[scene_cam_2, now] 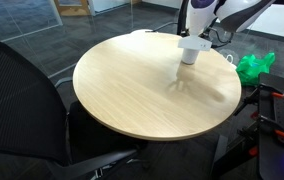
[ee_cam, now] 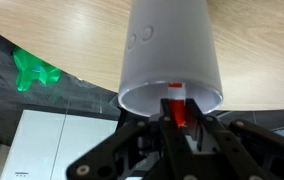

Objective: Pick the marker from the cup and put it on the table

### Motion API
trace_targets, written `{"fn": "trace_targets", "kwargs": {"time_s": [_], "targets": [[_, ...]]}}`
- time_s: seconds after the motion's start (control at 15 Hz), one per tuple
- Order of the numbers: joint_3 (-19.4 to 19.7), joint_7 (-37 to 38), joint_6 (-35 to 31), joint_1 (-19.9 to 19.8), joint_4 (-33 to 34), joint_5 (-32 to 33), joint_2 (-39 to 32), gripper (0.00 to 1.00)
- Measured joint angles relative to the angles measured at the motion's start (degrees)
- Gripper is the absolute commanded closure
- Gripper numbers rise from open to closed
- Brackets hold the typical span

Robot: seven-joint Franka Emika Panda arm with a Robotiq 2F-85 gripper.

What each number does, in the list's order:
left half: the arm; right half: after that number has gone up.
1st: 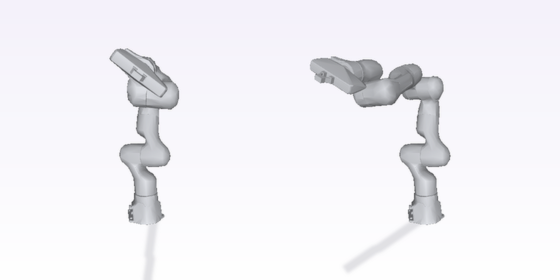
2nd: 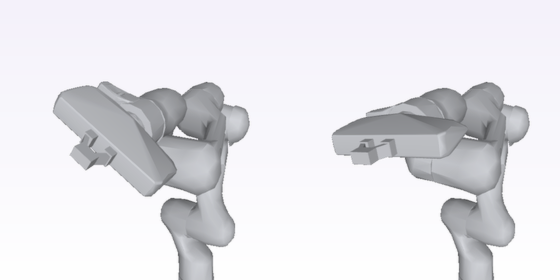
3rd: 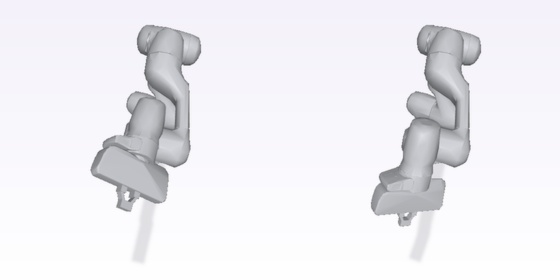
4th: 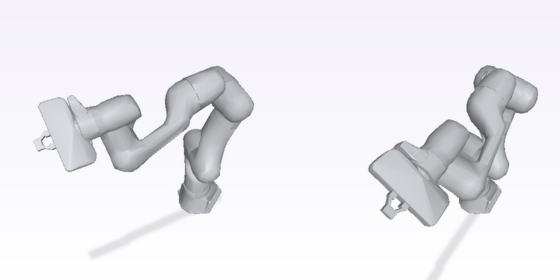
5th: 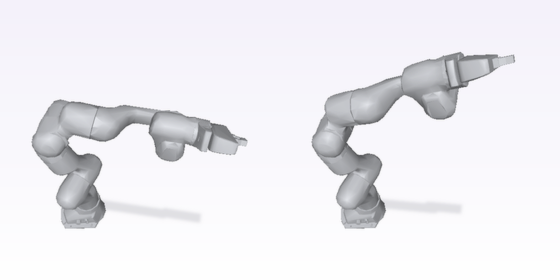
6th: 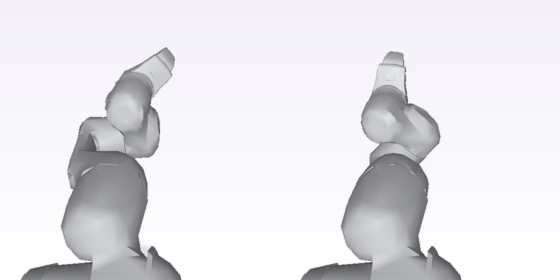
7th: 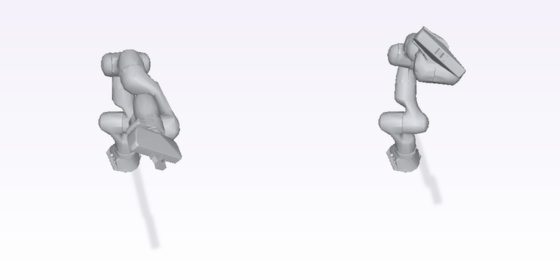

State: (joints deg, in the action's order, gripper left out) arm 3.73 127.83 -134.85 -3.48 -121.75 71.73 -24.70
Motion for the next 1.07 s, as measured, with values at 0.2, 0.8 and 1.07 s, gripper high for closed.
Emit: {"fn": "trace_targets", "kwargs": {"time_s": [0.2,0.8,1.07], "targets": [[0.0,1.3,2.9,1.3,-0.2,1.4,1.5,0.95],[-1.0,5.7,13.8,4.6,-3.8,5.3,10.3,0.95],[-2.7,7.6,16.1,5.1,-6.0,7.3,15.6,0.95]]}}
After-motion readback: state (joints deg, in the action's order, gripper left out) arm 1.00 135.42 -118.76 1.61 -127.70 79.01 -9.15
